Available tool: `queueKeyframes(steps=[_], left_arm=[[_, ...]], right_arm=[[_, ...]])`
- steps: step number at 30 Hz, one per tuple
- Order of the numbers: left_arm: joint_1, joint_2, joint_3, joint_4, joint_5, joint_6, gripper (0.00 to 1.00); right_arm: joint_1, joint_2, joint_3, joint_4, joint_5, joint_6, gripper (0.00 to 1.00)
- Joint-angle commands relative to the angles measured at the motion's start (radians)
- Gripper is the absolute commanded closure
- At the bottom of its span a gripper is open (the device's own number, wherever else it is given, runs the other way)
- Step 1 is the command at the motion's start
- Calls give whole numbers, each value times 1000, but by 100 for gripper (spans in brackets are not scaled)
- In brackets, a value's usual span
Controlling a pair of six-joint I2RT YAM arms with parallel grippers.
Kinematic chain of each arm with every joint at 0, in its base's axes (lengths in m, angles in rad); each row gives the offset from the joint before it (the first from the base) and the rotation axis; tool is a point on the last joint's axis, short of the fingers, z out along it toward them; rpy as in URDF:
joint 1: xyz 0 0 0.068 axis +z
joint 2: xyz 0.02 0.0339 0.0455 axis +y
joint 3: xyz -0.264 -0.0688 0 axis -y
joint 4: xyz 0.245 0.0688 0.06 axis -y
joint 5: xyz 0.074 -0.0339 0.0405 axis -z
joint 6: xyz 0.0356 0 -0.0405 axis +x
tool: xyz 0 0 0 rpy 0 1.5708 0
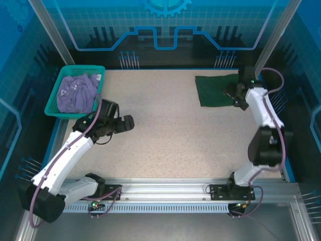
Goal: Fold and stack the t-shirts
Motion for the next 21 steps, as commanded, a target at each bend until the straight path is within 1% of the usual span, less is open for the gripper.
queueKeyframes(steps=[1,2,3,5,8,10,11,13,15,17,18,19,20,21], left_arm=[[11,-122,-68,115,-191,86,1],[14,-159,-98,144,-226,97,1],[27,-207,-137,177,-259,97,1],[61,-293,-245,268,-269,127,1],[132,-408,-428,402,-320,167,1],[202,-448,-530,503,-286,235,1],[239,-450,-560,552,-259,268,1],[342,-398,-603,647,-178,315,1],[434,-310,-625,721,-103,329,1],[508,-217,-638,803,-63,320,1],[539,-165,-647,874,-23,329,1],[560,-110,-656,945,14,346,1],[574,-57,-658,989,24,339,1],[584,4,-653,1024,42,339,1]], right_arm=[[136,-130,-166,217,190,-100,0],[178,-164,-209,261,242,-119,0],[215,-194,-253,308,267,-144,0],[259,-218,-306,359,272,-167,0],[306,-216,-396,452,204,-327,0],[311,-238,-466,500,95,-406,0],[326,-260,-506,521,110,-422,0],[394,-338,-660,644,252,-515,0],[450,-403,-822,831,334,-664,0],[425,-450,-845,813,264,-697,0],[404,-456,-847,800,253,-693,0],[376,-459,-864,819,250,-690,0],[354,-463,-889,857,250,-689,0],[312,-465,-929,911,211,-687,0]])
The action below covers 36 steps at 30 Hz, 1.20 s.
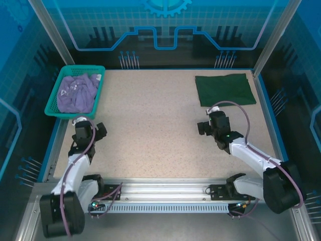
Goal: Fold and stack the t-shirts
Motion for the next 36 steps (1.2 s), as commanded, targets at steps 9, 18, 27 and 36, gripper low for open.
queueKeyframes(steps=[9,18,27,36], left_arm=[[16,431,101,514,220,-19,1],[-171,575,146,674,262,194,1],[-205,605,33,901,161,202,1],[-205,608,27,918,170,206,1]], right_arm=[[-244,91,-152,541,-238,-67,0],[-216,283,-130,756,-248,-161,0],[-250,354,-129,822,-303,-141,0],[-272,348,-117,783,-340,-126,0]])
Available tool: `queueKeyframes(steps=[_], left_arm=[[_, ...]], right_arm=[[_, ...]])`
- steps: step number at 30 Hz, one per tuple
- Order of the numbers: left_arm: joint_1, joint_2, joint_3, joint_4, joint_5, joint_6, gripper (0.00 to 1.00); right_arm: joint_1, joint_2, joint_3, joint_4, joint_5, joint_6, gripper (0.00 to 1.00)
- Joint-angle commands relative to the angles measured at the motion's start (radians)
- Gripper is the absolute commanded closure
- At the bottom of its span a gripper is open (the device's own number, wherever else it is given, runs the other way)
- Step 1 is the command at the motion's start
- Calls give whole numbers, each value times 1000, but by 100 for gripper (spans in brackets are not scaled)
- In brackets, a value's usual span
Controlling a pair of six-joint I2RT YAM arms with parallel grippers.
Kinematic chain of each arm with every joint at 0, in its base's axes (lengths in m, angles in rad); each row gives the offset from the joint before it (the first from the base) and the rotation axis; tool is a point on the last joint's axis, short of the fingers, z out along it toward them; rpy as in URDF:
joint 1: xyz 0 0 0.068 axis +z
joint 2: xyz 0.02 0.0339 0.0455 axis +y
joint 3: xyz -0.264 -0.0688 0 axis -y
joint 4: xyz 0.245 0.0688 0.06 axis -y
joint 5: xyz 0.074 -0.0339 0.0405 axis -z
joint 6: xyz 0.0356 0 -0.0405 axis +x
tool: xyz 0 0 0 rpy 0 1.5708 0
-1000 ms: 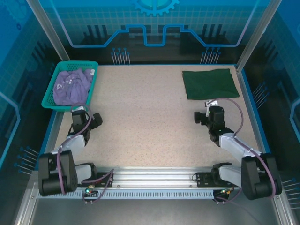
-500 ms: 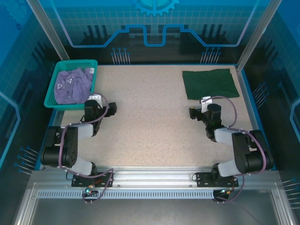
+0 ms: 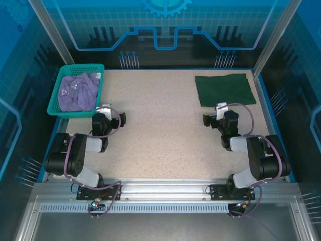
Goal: Fold and stack the t-shirts
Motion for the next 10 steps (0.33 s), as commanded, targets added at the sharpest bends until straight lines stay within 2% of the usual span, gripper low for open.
queueKeyframes(steps=[1,10], left_arm=[[-3,0,15,35,-8,22,1],[-2,0,15,36,-8,22,1]], right_arm=[[-4,3,19,16,-17,8,0],[-18,5,20,11,-44,15,0]])
